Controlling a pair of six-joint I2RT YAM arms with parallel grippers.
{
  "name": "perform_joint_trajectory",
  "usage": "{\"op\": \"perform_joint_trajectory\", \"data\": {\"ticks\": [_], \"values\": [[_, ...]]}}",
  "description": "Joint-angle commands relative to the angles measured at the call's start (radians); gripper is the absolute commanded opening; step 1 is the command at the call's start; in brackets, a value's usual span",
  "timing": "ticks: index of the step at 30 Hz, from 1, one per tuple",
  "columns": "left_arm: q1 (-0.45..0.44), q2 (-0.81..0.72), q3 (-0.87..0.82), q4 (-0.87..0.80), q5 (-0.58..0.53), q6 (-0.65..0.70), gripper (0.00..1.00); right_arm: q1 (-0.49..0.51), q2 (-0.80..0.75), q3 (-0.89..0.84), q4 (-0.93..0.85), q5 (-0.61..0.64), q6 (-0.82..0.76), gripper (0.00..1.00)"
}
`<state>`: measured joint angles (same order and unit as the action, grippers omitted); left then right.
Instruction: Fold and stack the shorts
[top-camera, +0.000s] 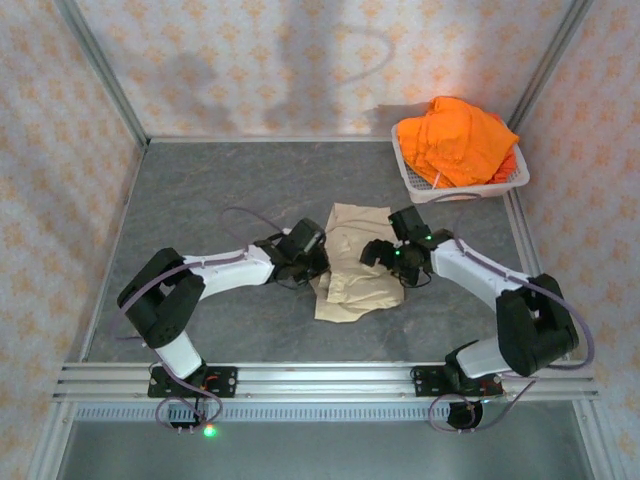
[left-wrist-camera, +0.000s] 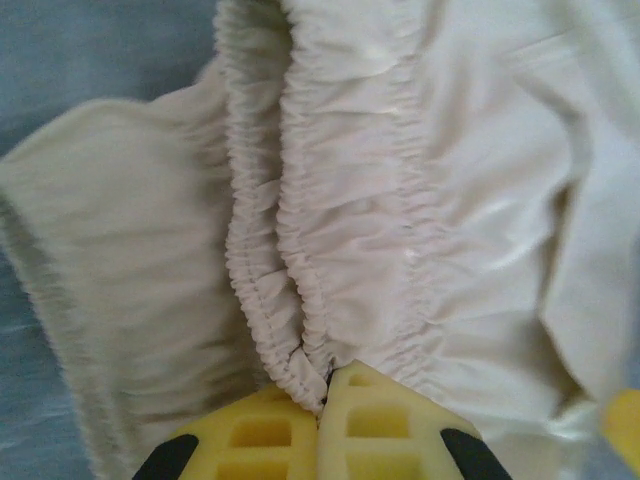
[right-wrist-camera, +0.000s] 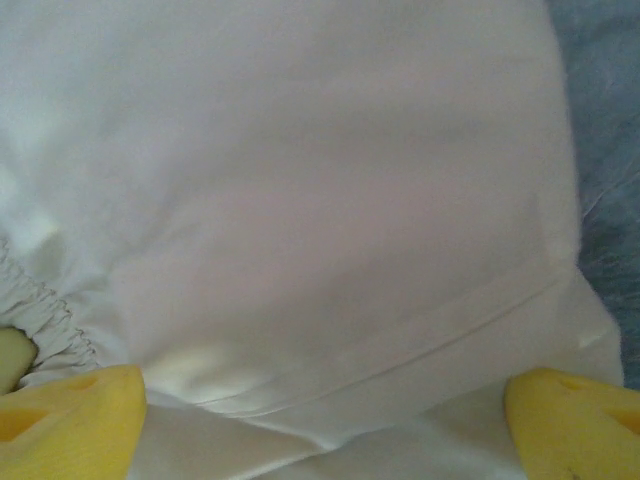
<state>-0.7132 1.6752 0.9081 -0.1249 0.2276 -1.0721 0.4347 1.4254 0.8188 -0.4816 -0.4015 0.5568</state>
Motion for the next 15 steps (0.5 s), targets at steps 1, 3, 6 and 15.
{"op": "perform_joint_trajectory", "data": {"ticks": [1,3,6,15], "values": [[0.024,0.017,-0.084,0.034,-0.051,0.027,0.0,-0.008,0.05,-0.03,0.029,-0.047,0.026,0.92],[0.032,0.018,-0.119,0.057,-0.053,0.026,0.02,-0.008,0.079,-0.037,0.033,-0.065,0.025,0.92],[0.037,-0.007,-0.141,0.065,-0.058,0.039,0.1,-0.008,0.092,-0.041,0.04,-0.088,0.019,0.92],[0.044,-0.285,-0.033,-0.129,-0.176,0.18,0.61,-0.008,-0.041,0.137,-0.187,0.122,-0.13,0.95]]}}
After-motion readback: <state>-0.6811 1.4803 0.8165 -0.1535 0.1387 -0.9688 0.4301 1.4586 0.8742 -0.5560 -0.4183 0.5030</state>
